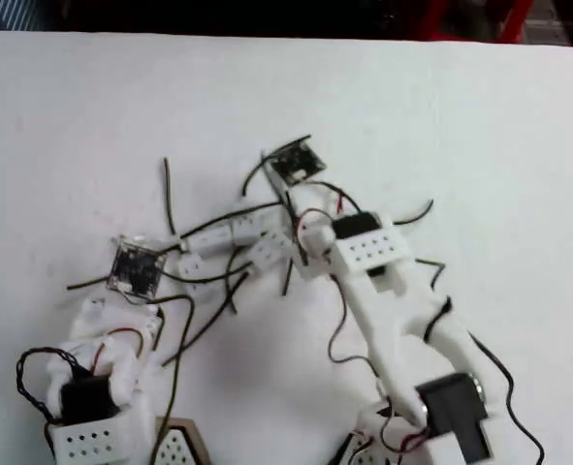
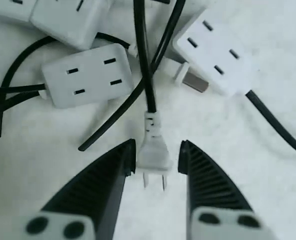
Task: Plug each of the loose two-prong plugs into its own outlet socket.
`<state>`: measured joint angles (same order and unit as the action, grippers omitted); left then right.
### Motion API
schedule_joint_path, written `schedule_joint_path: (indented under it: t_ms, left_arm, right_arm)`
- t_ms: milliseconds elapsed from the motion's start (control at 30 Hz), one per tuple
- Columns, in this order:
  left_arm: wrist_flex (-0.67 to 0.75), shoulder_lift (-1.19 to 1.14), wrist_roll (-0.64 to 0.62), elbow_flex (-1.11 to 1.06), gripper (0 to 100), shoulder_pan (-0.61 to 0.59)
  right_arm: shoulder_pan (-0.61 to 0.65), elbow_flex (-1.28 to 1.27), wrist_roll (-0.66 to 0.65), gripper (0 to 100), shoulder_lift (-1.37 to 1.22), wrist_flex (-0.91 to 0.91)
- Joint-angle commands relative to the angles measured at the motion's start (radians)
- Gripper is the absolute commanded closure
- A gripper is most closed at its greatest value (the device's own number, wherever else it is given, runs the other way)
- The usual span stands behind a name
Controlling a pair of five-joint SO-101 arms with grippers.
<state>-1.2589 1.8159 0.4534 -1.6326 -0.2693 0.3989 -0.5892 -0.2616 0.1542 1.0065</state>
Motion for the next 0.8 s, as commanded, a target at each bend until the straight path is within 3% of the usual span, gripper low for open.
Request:
schedule_joint_path:
  t_ms: [0,233,500,767]
  left_arm:
    - [-0.003,0.002,0.000,0.037,80,-0.008]
    - [-0.003,0.002,0.000,0.037,80,-0.008]
    - [-0.002,0.002,0.000,0.037,80,-0.008]
    - [-0.002,0.002,0.000,0.037,80,-0.008]
  right_arm:
    - [0.002,0.143,0.005,85.2,-0.005,0.133]
    - [-0.005,0.173,-0.058,85.7,0.015,0.185]
    - [-0.105,0.249,-0.092,85.8,-0.200,0.189]
    - [-0.101,0.311,-0.127,85.8,-0.366,0.203]
